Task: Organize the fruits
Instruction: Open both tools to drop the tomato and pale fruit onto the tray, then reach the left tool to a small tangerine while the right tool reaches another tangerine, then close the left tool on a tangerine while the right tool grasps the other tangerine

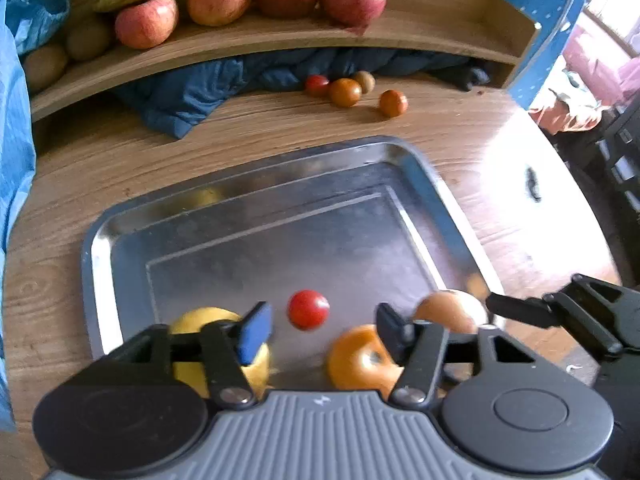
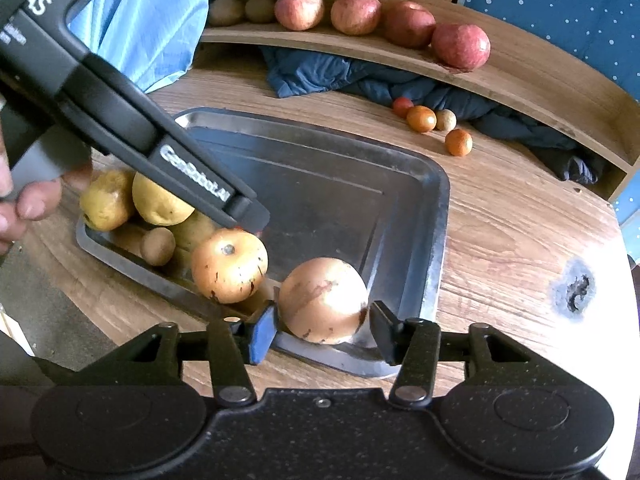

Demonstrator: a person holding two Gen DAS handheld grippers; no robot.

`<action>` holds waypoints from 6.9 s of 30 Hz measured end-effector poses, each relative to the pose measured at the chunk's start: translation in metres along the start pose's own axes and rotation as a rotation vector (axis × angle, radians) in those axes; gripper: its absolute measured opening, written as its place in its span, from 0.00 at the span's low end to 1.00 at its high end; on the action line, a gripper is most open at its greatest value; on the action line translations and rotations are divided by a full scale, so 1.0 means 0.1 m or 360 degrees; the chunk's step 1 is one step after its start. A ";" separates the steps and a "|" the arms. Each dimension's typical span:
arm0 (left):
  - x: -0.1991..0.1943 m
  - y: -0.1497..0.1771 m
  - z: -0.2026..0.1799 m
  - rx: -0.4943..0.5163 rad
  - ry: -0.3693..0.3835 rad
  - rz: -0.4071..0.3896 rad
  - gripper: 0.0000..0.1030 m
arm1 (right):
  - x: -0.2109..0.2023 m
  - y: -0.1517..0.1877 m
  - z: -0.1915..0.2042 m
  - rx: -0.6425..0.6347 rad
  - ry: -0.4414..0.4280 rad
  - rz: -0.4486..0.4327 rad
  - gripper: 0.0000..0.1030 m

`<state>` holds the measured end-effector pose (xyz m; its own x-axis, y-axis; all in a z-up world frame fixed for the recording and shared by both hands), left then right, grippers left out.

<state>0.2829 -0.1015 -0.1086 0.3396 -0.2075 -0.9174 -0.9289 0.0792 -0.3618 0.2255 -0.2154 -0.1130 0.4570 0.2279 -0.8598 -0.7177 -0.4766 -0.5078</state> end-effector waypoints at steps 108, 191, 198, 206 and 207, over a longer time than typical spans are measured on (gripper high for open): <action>0.82 -1.70 -0.32 0.0124 -0.0102 -0.0120 1.00 | 0.56 -0.62 -1.29 0.0443 0.0279 -0.0102 0.99; 1.22 -1.64 -0.25 -0.0277 0.0259 0.0068 0.32 | 1.02 -1.05 -1.24 0.0466 0.0275 -0.0112 0.29; 1.15 -1.54 -0.29 -0.0257 0.0247 0.0056 0.32 | 0.97 -0.97 -1.23 0.0467 0.0281 -0.0137 0.29; 1.03 -1.41 -0.37 -0.0259 0.0242 0.0022 0.32 | 0.77 -0.84 -1.14 0.0463 0.0277 -0.0159 0.29; 1.01 -1.40 -0.38 -0.0260 0.0240 0.0016 0.32 | 0.75 -0.83 -1.14 0.0462 0.0275 -0.0163 0.29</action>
<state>0.4413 -0.1708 -0.1448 0.3158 -0.3521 -0.8811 -0.9478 -0.0742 -0.3100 0.3789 -0.2554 -0.1293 0.5987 0.1030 -0.7943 -0.7716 -0.1919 -0.6065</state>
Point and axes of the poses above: each gripper's, at about its wrist camera, not at the fingertips, and x roughly the way its jaws point, z to its left, y to its underside, the point moved 2 cm from there along x, roughly the way its jaws point, and after that the axes turned 5 degrees about -x, right-handed, at the moved point
